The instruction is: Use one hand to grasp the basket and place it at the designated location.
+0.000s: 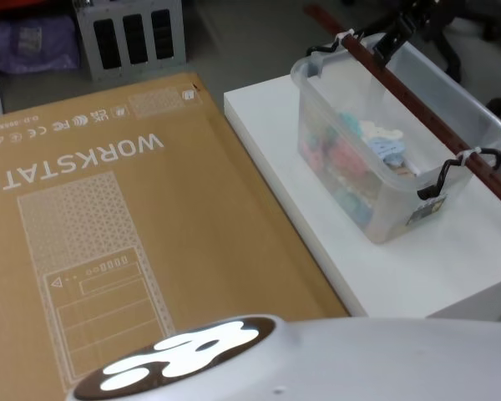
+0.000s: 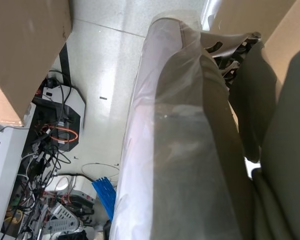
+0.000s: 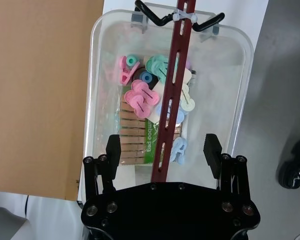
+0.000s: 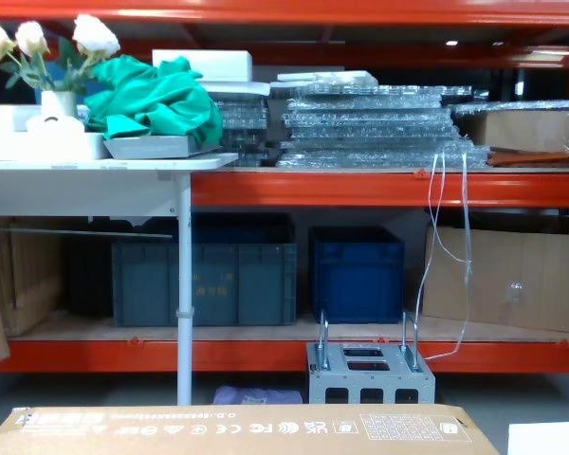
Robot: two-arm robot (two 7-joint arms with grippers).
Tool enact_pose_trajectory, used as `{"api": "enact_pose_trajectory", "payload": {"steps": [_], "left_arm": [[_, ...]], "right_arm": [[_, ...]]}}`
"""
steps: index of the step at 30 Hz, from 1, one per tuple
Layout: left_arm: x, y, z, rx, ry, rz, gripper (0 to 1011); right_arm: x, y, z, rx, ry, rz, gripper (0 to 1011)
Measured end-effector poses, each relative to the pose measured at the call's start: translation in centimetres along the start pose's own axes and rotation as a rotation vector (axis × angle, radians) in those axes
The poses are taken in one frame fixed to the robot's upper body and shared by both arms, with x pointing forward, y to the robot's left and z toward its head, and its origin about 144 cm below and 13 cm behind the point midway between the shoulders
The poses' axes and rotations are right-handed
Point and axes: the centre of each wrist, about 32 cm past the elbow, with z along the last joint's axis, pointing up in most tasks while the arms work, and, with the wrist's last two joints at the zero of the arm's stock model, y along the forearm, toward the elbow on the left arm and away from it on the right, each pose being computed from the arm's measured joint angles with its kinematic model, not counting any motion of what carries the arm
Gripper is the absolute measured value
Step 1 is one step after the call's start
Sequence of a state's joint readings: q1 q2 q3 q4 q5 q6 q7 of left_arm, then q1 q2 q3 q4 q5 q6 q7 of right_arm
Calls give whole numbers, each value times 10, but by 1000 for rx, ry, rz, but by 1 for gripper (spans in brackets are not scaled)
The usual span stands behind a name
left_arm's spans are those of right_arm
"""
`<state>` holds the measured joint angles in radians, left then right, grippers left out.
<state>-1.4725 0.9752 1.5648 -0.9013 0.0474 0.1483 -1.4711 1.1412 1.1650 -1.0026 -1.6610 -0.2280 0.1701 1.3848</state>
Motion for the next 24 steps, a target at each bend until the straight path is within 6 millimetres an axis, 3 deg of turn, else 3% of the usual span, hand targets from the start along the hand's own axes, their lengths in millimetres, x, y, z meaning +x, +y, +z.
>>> {"api": "enact_pose_trajectory", "payload": {"steps": [24], "left_arm": [[0, 0, 0, 0, 0, 0, 0]], "right_arm": [[-7, -1, -5, 13, 11, -10, 1000]]}}
